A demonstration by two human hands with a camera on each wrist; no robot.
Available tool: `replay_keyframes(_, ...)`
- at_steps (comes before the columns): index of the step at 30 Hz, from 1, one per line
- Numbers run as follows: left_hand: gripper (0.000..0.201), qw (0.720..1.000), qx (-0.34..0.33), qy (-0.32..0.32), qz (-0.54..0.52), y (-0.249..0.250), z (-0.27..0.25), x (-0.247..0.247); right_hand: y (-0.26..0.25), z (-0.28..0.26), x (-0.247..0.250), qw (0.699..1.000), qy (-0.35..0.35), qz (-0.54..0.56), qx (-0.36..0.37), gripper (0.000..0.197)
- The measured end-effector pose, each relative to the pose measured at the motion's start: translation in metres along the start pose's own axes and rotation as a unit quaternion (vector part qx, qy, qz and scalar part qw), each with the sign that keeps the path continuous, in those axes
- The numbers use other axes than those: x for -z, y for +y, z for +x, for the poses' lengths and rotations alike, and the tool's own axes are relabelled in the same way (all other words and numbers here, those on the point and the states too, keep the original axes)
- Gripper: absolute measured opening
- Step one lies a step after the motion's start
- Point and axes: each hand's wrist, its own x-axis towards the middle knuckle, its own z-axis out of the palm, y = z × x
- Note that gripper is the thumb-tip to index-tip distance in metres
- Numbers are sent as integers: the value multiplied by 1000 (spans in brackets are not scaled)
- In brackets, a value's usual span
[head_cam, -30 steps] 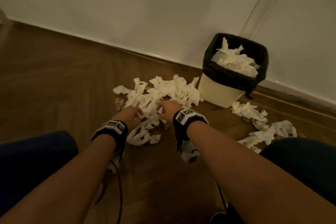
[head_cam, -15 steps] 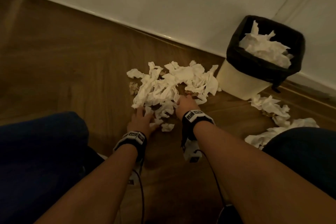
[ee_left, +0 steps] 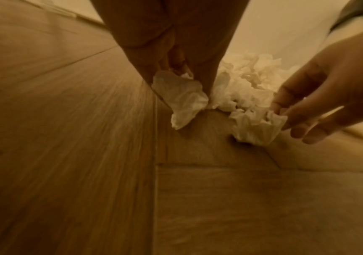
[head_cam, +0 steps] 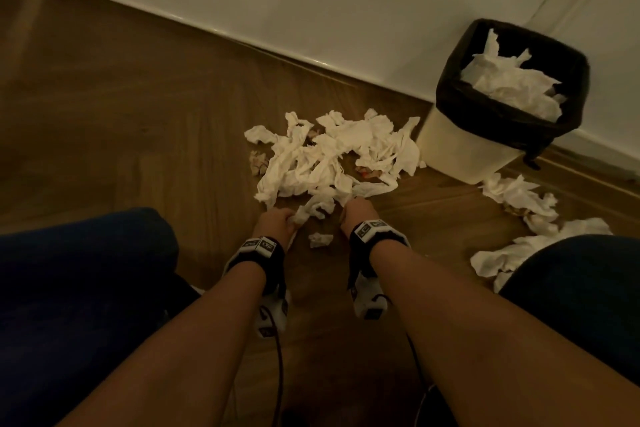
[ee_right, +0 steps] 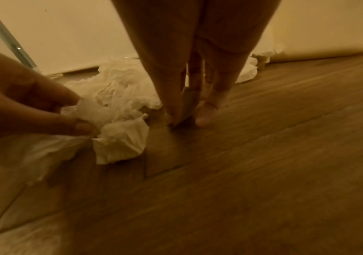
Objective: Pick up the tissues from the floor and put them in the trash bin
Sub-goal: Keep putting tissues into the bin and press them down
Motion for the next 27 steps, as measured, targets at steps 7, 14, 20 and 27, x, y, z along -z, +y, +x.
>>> replay_keyframes(7, 30, 988, 29, 65, -136, 20, 7, 18, 10, -12, 44, 996, 32, 83, 1, 26)
replay_keyframes(14, 14, 939, -34, 174, -294, 91, 17, 56, 31, -23, 107, 938, 210, 275, 15, 7)
replay_keyframes(20, 8, 915, -157, 193, -317, 168, 26, 79, 55, -39, 155, 853, 318, 412, 34, 10)
replay_keyframes(27, 22, 880, -244, 196, -358, 249, 26, 83, 81, -65, 204, 775, 413, 477, 50, 12)
